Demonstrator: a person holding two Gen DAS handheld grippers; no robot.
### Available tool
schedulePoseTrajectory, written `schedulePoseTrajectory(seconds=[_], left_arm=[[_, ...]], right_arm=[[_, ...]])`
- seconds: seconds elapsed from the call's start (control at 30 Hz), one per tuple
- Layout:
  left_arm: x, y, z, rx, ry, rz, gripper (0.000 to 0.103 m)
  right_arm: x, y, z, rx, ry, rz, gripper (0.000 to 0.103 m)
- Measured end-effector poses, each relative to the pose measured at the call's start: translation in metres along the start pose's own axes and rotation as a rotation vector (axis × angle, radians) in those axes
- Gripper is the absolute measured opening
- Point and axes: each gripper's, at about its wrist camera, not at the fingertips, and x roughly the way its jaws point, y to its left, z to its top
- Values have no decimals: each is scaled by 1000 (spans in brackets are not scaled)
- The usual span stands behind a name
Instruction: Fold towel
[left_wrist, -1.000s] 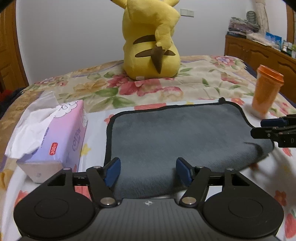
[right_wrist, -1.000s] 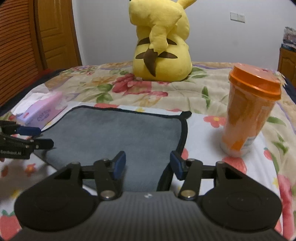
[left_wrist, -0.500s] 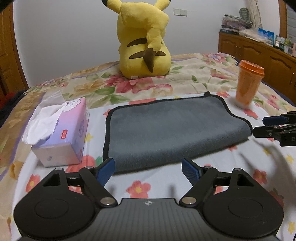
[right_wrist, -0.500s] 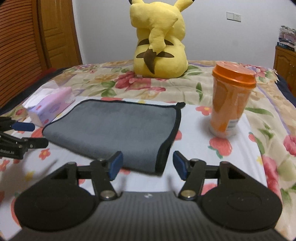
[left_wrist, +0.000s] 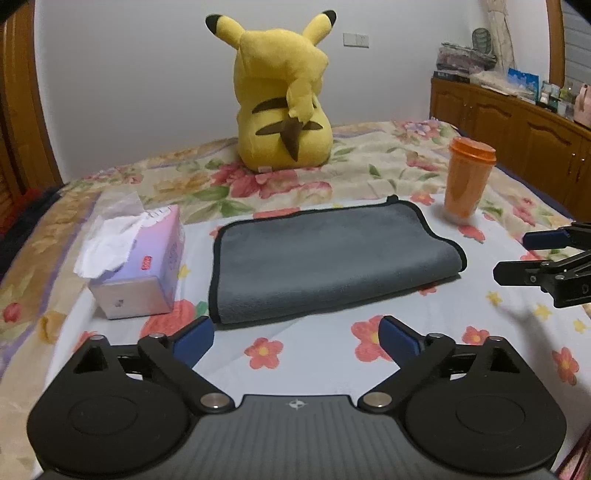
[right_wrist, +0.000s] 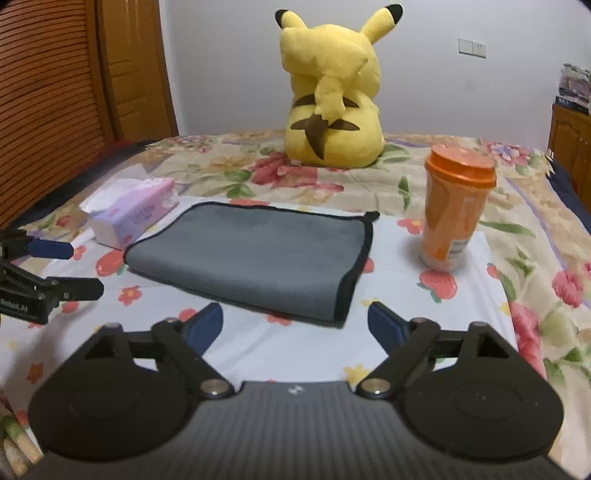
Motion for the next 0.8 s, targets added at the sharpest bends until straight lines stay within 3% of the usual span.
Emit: schedulePoseTrajectory(seconds=[0.17,0.47,0.8], left_arm=[[-13,-3,4,4,-23,31,103],[-42,-13,6,-1,-25,64,103],[-85,-30,-1,-18,-39,45,103]], right_arm=[[-11,6,1,-5,-16,-8,103],[-36,16,0,8,-27,-15,103],[-78,30,5,27,-79,-26,103]])
